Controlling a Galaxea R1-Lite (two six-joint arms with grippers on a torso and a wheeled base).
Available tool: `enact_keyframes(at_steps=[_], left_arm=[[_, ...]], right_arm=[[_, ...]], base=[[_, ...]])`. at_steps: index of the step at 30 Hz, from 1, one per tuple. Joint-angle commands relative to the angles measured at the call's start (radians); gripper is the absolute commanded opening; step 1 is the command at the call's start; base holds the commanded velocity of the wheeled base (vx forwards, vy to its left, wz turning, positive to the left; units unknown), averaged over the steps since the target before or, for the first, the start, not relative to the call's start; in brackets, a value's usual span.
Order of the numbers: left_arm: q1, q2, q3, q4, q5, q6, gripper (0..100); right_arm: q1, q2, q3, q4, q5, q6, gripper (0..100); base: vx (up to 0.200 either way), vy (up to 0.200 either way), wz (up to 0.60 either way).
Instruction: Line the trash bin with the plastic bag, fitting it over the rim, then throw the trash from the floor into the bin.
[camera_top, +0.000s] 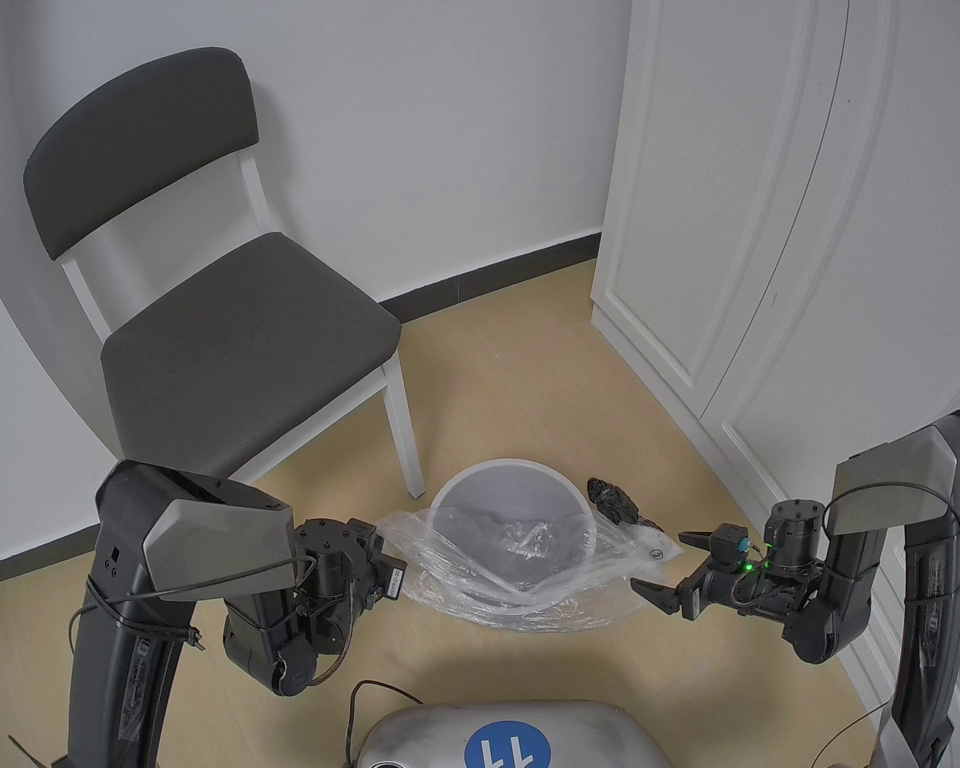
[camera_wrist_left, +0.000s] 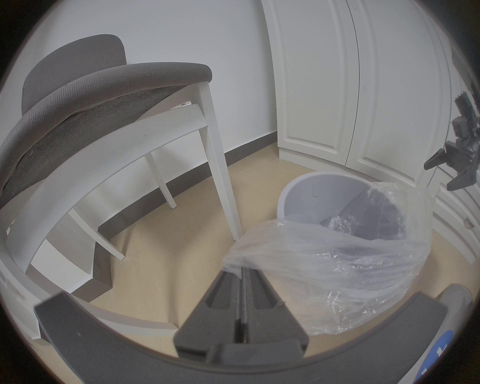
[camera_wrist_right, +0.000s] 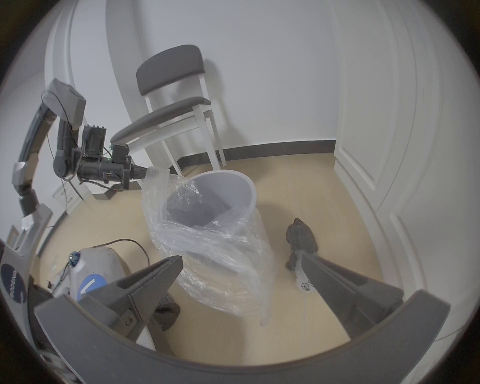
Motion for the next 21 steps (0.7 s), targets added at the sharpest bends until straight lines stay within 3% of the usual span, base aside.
enact_keyframes(at_steps=[1, 3, 4, 8, 12, 15, 21], left_arm=[[-0.002, 0.007, 0.005, -0.005, 0.000, -0.001, 0], [-0.007, 0.012, 0.010, -0.005, 0.000, -0.001, 0], [-0.011, 0.016, 0.010, -0.005, 0.000, -0.003, 100], [-0.016, 0.022, 0.010, -0.005, 0.000, -0.003, 100], [-0.014, 0.019, 0.016, -0.005, 0.008, 0.005, 100], [-0.014, 0.015, 0.033, -0.005, 0.032, 0.013, 100], [-0.007, -0.031, 0.076, -0.008, 0.034, 0.059, 100]], right_arm=[[0.252, -0.094, 0.017, -0.018, -0.283, -0.001, 100], [0.302, -0.105, 0.019, -0.018, -0.311, -0.009, 100], [0.327, -0.106, 0.006, -0.018, -0.312, -0.013, 100], [0.399, -0.125, -0.076, 0.036, -0.322, -0.069, 100], [0.434, -0.192, -0.199, 0.268, -0.320, -0.125, 100], [0.483, -0.226, -0.285, 0.430, -0.320, -0.122, 100], [0.508, -0.229, -0.236, 0.450, -0.322, -0.087, 100]], base=[[0.000, 0.000, 0.00], [0.000, 0.000, 0.00], [0.000, 0.000, 0.00], [0.000, 0.000, 0.00], [0.000, 0.000, 0.00], [0.000, 0.000, 0.00], [0.000, 0.000, 0.00]])
